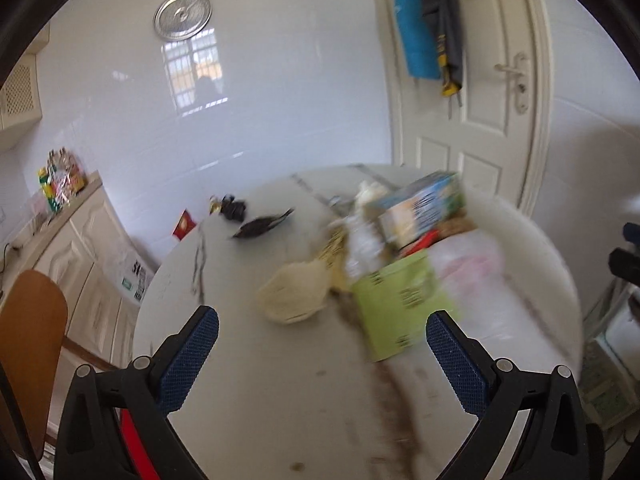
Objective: Collect trash
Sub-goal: 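Grasp the bread bun with the left gripper while the right gripper grasps the clear plastic bag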
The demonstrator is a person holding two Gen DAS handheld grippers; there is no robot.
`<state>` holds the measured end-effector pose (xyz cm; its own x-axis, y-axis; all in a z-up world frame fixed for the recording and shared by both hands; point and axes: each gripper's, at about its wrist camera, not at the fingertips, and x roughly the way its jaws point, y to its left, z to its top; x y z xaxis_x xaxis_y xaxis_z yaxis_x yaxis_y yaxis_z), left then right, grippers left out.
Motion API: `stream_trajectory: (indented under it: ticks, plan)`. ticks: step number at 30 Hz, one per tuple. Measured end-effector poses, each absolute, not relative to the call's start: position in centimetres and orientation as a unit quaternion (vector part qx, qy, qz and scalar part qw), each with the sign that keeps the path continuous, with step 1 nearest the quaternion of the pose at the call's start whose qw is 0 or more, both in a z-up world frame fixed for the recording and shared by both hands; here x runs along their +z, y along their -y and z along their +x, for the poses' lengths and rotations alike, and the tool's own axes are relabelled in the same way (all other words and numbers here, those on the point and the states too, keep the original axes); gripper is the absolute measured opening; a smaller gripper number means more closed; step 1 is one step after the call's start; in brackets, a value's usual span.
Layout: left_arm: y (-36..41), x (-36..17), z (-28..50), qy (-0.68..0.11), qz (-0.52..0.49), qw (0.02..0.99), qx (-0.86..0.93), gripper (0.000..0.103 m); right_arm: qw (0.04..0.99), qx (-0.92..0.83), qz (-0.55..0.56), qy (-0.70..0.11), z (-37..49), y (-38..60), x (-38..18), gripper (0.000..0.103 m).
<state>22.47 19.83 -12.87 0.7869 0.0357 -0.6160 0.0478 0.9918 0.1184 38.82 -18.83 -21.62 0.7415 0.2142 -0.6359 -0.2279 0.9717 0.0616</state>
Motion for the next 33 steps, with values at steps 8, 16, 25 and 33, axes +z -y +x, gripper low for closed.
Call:
stream_trajectory:
  ticks: [8, 16, 25, 33]
  plan:
    - [-22.2, -14.9, 31.7, -0.379, 0.06, 0.923, -0.036, 0.102, 0.915, 0.136, -0.022, -0.379, 42.2, 15.4, -24.5, 0.103]
    - [-23.1, -16.5, 42.2, -0.408, 0.076, 0.909, -0.03, 0.102, 0.903, 0.143, -0.017, -0.405, 45.7, 13.3, -26.8, 0.103]
    - [-22.3, -17.6, 44.5, -0.422, 0.051, 0.901, -0.087, 0.057, 0.889, 0.163, -0.004, -0.427, 49.2, 11.3, -29.0, 0.102]
    - [-22.2, -16.4, 42.1, -0.399, 0.036, 0.911, -0.099, 0.056, 0.871, 0.223, 0.026, -0.437, 50.4, 10.7, -30.0, 0.056]
